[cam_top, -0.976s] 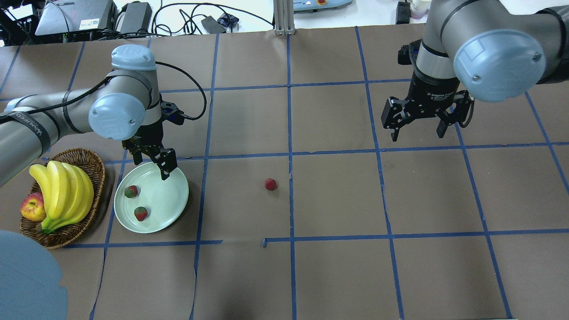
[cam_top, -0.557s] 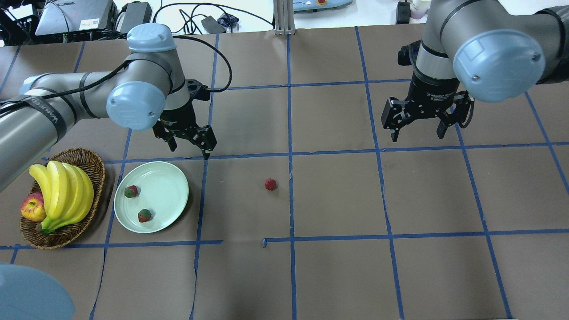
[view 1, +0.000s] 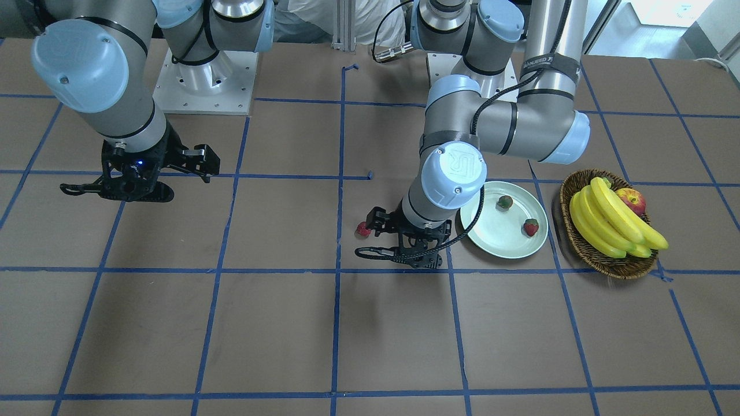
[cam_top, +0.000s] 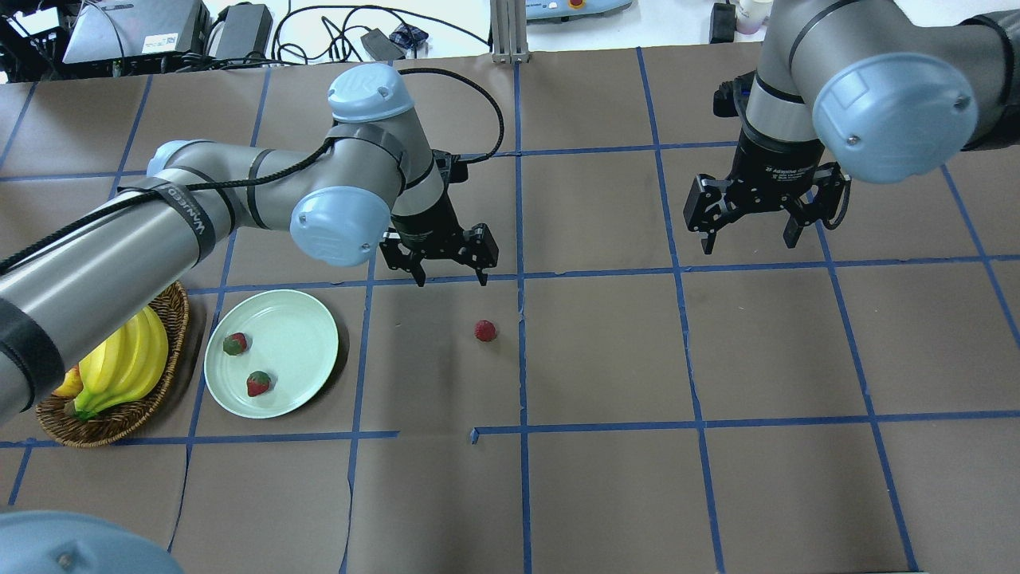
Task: Collect all strawberries into plate
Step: 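Raise the left gripper and move it to the last strawberry, then lower the left gripper and grasp the last strawberry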
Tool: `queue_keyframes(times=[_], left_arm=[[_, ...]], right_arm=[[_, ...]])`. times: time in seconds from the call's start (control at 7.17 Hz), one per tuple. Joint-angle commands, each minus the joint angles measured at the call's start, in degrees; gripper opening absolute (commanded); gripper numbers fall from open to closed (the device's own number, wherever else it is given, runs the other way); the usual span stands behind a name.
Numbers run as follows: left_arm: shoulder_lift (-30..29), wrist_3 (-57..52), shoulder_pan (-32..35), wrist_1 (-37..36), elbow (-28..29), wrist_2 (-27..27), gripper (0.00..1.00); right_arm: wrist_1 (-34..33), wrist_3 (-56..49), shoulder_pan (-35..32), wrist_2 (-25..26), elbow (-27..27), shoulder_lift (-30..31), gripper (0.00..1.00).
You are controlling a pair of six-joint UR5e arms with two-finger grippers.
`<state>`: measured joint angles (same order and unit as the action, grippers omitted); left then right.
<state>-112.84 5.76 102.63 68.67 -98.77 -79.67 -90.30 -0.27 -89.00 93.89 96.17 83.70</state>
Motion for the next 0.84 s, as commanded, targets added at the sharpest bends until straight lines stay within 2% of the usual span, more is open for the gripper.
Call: queue_keyframes(times=[0.0, 0.14, 0.56, 0.7], left_arm=[[-2.55, 1.27, 2.05, -0.73, -1.34, 1.27, 1.0], [-4.04, 1.27, 2.14, -2.47, -1.34, 1.36, 1.0], [-5.9, 1.53, 2.58, -2.49, -1.34, 1.01, 0.82], [-5.81, 1.45, 2.84, -2.31, -1.34, 0.75, 0.4]], right_arm=[[0.03, -0.34, 0.05, -0.02, 0.07, -0.11, 1.0], [0.03, -0.18, -0.04, -0.2, 0.07, -0.2, 1.0], [0.03, -0.09, -0.04, -0.11, 0.07, -0.29, 1.0], [0.03, 0.18, -0.04, -0.11, 0.07, -0.29, 1.0]])
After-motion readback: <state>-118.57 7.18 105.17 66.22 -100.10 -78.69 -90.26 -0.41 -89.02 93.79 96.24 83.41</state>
